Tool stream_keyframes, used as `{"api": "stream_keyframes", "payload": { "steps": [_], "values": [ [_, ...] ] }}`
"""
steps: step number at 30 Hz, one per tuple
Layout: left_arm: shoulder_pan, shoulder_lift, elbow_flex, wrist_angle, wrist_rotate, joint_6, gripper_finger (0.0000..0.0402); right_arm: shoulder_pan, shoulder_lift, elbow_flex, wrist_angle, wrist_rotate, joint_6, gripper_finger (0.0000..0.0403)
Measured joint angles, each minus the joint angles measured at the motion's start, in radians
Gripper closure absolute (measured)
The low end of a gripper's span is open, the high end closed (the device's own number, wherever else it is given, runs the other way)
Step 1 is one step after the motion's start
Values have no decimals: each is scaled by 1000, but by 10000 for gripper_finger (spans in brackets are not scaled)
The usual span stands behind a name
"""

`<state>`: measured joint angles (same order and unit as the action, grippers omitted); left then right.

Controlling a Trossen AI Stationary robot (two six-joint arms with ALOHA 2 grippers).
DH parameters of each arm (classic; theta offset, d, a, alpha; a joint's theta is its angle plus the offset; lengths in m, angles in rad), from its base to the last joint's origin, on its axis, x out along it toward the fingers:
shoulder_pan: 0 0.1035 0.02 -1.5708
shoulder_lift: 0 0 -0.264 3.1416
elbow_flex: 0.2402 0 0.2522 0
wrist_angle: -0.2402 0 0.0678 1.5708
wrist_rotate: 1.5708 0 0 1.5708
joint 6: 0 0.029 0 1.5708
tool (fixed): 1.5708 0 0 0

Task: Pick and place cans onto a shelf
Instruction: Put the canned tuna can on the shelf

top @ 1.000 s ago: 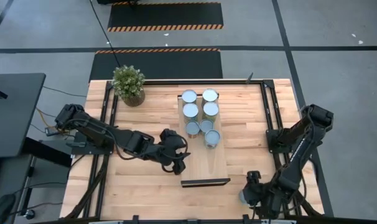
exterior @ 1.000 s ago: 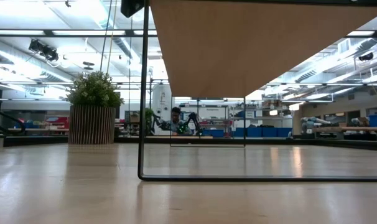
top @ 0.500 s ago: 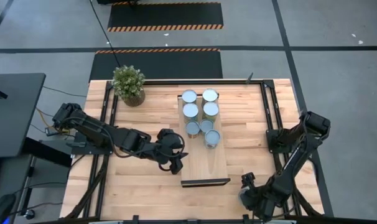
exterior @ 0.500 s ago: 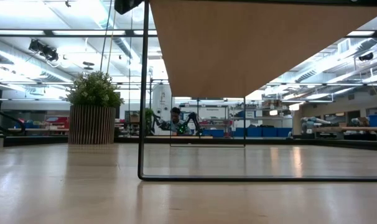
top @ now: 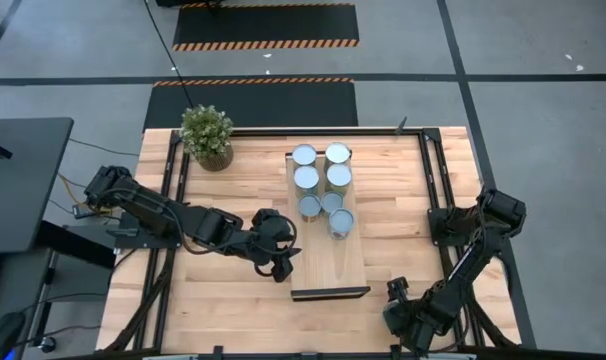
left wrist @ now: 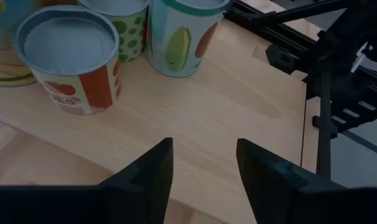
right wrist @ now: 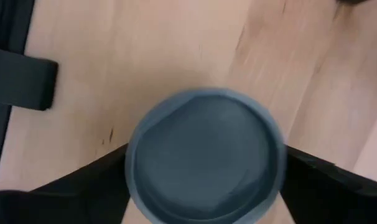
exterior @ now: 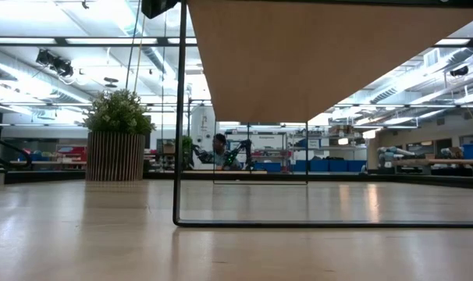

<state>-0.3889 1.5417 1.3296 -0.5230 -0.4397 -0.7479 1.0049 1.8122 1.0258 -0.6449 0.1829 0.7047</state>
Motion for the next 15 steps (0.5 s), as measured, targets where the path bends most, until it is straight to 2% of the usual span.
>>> {"api": "stream_keyframes", "payload": {
  "steps": [5, 10, 15],
  "values": [
    [0, 0, 0, -2, 1, 0, 218, -11, -10, -5, -5, -6, 2, 110],
    [0, 0, 0, -5, 14, -4, 218, -38, -101, -5, -104, -28, 32, 110],
    [0, -6, 0, -11, 52, 0, 218, -82, -294, 14, -276, -20, 102, 92]
  ]
}}
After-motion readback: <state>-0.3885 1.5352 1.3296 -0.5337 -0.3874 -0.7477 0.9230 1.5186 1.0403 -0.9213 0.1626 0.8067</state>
